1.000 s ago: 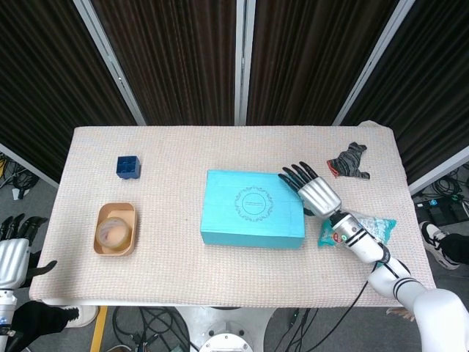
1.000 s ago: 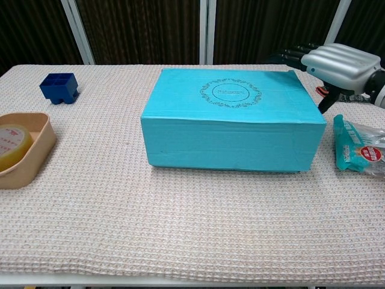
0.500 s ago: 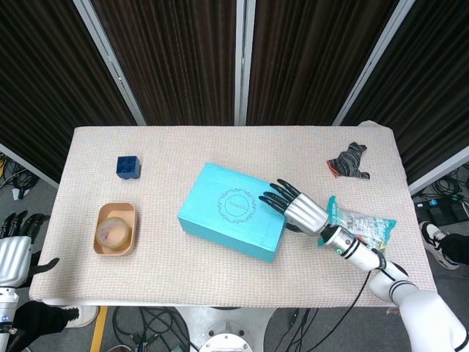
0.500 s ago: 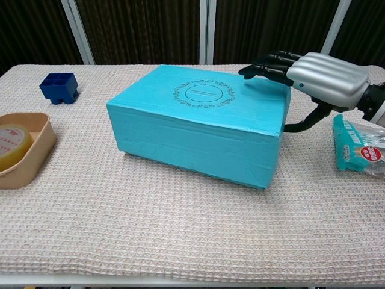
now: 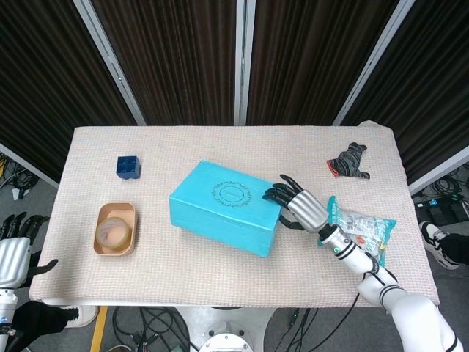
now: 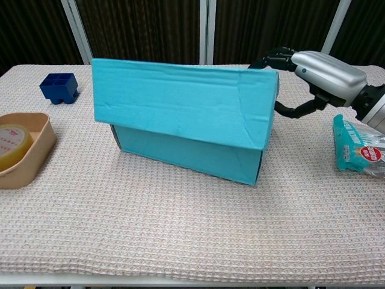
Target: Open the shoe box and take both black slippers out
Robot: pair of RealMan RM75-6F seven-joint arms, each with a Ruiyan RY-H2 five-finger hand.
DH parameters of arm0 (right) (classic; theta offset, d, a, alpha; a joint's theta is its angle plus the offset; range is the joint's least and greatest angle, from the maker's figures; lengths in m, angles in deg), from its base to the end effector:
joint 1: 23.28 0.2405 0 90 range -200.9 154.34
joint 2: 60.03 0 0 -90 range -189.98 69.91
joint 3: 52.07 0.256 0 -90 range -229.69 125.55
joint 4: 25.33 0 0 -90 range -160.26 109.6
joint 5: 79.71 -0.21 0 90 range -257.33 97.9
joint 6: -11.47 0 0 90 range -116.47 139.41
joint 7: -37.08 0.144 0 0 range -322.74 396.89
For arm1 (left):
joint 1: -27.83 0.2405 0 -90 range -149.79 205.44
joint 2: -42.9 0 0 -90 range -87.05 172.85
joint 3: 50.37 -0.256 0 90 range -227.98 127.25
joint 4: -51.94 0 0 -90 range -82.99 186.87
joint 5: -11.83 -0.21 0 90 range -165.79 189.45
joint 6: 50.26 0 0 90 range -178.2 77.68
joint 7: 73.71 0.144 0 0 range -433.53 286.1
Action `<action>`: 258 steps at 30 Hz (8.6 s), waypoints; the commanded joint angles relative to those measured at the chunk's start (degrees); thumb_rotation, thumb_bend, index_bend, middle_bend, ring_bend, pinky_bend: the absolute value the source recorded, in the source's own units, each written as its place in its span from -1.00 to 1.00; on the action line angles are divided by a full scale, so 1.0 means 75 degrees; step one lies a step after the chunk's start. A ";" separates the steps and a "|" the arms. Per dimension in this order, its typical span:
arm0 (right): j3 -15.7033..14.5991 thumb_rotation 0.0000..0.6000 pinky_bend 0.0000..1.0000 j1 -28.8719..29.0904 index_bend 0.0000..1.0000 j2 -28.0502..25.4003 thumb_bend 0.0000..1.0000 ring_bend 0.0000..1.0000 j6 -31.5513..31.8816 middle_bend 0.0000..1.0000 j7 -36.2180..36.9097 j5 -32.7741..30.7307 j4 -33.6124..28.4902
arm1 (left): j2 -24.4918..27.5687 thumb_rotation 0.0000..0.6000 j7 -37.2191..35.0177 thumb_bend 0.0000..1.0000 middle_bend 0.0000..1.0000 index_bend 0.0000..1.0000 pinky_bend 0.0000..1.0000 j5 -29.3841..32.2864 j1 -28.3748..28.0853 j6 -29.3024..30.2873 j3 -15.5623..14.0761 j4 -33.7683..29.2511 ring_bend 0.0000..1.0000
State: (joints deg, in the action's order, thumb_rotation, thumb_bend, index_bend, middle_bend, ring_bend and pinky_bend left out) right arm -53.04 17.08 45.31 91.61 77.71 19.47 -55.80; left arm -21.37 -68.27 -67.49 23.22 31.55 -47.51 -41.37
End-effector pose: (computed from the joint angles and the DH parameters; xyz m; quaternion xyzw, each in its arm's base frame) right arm -0.2107 -0.3598 -0.0135 0.7289 -0.3047 0.5458 0.2792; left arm -0.3265 0.1783 0.1552 -0.5839 -0.4099 -0.3288 0.6188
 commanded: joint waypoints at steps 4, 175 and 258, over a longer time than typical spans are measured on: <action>0.0887 1.00 -0.86 -0.0001 -0.50 -0.0463 -0.23 -0.67 -0.1053 -0.44 0.2208 -0.1319 -0.1809 | -0.0028 1.00 0.0008 -1.00 -0.69 -0.65 -0.90 0.0012 0.0006 0.0009 0.0003 0.0041 -0.89; 0.1464 1.00 -1.00 -0.1538 -1.00 -0.5646 -1.00 -1.00 -0.0592 -1.00 -0.5212 -0.1748 -0.6818 | -0.2553 1.00 -0.1391 -1.00 -0.61 -0.51 -0.64 -0.0157 -0.6385 -0.5241 0.1816 0.2771 -0.80; 0.1430 1.00 -1.00 -0.1658 -1.00 -0.5211 -1.00 -1.00 -0.0512 -1.00 -0.3946 -0.1574 -0.5570 | -0.4037 1.00 -0.1514 -0.22 0.38 0.27 0.76 0.1708 -0.6220 -0.3277 0.2083 0.2729 0.39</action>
State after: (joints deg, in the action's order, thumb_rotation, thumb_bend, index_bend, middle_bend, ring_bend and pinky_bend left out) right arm -42.31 4.71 6.23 87.57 48.00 7.52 -97.44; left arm -57.15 -80.90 -54.73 -27.58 3.15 -32.05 -15.44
